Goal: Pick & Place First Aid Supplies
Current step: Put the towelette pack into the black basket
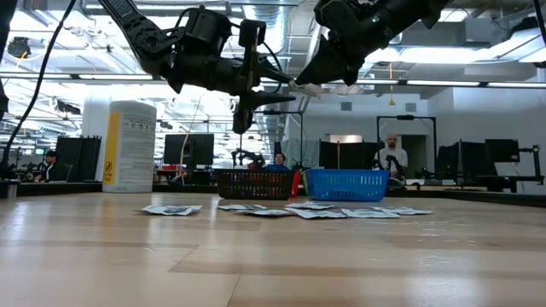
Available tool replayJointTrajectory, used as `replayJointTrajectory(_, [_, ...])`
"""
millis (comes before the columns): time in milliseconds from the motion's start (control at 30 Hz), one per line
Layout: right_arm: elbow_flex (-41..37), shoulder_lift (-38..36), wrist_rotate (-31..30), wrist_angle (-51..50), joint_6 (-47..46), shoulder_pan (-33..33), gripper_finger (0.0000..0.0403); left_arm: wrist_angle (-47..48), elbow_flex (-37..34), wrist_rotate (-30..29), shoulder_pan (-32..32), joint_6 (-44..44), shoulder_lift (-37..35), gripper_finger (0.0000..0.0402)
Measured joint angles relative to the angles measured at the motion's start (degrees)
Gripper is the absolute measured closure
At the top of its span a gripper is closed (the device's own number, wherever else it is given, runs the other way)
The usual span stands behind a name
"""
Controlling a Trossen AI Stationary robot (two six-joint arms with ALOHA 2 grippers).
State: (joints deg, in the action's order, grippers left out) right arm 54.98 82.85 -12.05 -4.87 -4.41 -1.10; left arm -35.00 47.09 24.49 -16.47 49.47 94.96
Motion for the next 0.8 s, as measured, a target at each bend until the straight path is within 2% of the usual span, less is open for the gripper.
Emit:
replayJointTrajectory(233, [0.00, 0.00, 0.00, 0.88, 1.82, -0.06, 0.0403, -0.20, 0.01, 0.10, 0.00, -0.53, 0.00, 0.0310])
replayJointTrajectory(467, [0.00, 0.00, 0.00, 0.88, 1.82, -0.11, 0.0403, -0.26, 0.02, 0.15, 0.02, -4.30, -0.02, 0.0389])
replayJointTrajectory(700, [0.00, 0.00, 0.05, 1.26, -0.35, -0.09, 0.0401, -0.26, 0.02, 0.15, 0.01, -5.77, -0.04, 0.0395])
replayJointTrajectory(800, [0.04, -0.03, 0.15, 1.98, -0.42, -0.06, 0.0388, 0.14, 0.01, -0.06, 0.00, -6.98, -0.04, 0.0396])
